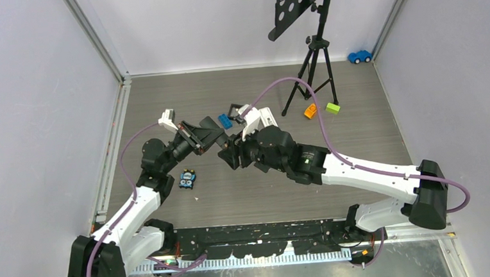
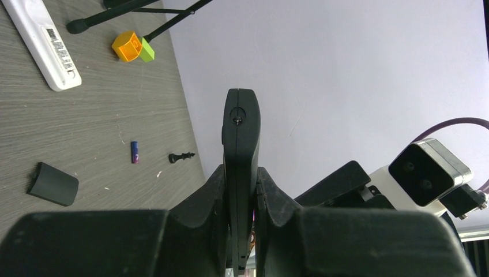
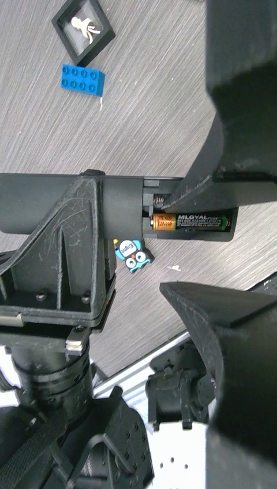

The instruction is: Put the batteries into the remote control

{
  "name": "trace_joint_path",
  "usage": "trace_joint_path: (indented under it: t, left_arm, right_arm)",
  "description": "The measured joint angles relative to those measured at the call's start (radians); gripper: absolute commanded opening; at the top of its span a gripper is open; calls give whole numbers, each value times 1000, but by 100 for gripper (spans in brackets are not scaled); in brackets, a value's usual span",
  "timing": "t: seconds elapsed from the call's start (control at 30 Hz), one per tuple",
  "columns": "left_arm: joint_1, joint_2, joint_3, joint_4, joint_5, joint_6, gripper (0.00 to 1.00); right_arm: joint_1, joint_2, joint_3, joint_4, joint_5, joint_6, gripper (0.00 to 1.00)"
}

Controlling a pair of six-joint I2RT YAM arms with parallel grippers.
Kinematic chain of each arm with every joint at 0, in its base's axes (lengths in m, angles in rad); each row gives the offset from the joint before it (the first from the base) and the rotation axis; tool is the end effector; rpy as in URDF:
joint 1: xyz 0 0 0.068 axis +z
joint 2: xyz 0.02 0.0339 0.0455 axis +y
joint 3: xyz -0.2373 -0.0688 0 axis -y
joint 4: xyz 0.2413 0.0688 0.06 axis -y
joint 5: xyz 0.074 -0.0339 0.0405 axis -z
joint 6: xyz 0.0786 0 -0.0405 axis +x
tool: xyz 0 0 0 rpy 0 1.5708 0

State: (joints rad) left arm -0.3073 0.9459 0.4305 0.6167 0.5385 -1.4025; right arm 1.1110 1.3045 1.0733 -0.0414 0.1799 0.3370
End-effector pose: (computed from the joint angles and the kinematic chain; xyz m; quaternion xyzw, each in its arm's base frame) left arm 0.2370 -0.1175 0.2535 -0.1679 0.6545 -0.6567 0.3349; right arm 0.1688 0.3091 0.3048 -0.2492 0.7552 0.3452 0.4984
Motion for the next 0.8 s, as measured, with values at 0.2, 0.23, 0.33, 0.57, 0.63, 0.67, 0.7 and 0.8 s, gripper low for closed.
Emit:
trace_joint_path:
  t: [0.2,0.23,0.33,0.57,0.63,0.67,0.7,0.8]
  left_arm:
    - [0,-1,-8,21,5,-2,0]
    - [0,-3,-10,23,6,-3,0]
    - [-1,-11,-13,30,7,-3,0]
    - [-2,-21,-22,48,-2,1,0]
    - [-2,-21,-26,56,-9,1,0]
    - [-2,-21,-27,62,-13,1,0]
    - [-2,-21,-28,68,-16,1,0]
    - [-2,-19,-27,91,-21,0,0]
  right_arm:
    - [-11,-53,-40,65,-9,31,60]
    - [-18,-64,-47,72,-8,37,60]
    - [-36,-99,-72,98,-8,61,60]
    - [-49,-182,-167,163,54,222,83]
    - [-52,-204,-205,183,90,310,84]
    - [-56,-213,-233,208,103,367,84]
    - [-61,-219,-262,235,111,423,84]
    - [-72,-213,-341,313,119,560,86]
